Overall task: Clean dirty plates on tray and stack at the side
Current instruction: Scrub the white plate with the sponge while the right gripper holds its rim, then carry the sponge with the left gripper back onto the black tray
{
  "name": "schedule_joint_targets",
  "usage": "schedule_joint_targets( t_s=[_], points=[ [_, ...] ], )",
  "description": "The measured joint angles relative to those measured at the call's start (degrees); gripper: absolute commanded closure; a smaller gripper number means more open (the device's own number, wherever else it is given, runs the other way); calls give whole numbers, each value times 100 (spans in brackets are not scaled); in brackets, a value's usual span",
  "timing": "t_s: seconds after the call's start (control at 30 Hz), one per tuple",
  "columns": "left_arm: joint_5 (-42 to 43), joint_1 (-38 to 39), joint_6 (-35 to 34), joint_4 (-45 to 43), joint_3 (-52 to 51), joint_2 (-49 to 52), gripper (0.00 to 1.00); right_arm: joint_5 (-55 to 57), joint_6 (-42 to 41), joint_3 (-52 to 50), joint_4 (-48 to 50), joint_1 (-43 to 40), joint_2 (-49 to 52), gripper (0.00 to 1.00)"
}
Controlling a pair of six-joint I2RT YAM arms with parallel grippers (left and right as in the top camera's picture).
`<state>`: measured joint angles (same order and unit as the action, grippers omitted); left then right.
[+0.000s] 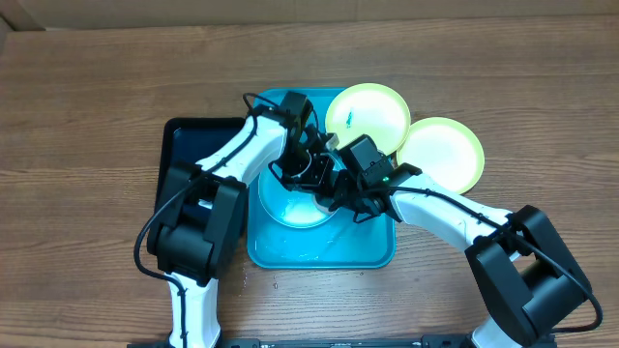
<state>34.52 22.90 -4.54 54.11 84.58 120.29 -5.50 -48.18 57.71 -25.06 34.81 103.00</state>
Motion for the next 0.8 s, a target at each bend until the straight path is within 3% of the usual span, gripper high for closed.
schedule_joint_targets(
  t_s=[0.17,0.37,0.6,0.8],
  points=[
    [-450,-22,7,422,540,-70,96,-9,0,0,7,0,0,96],
    [-2055,-96,-400,660,599,-238,96,-11,-2,0,4,0,0,96],
    [-3128,-98,-868,341,87,-256,96,-11,2,0,13,0,0,96],
    [-3390,-79,-1178,-181,-389,-413,96,-22,0,0,11,4,0,96]
  ],
)
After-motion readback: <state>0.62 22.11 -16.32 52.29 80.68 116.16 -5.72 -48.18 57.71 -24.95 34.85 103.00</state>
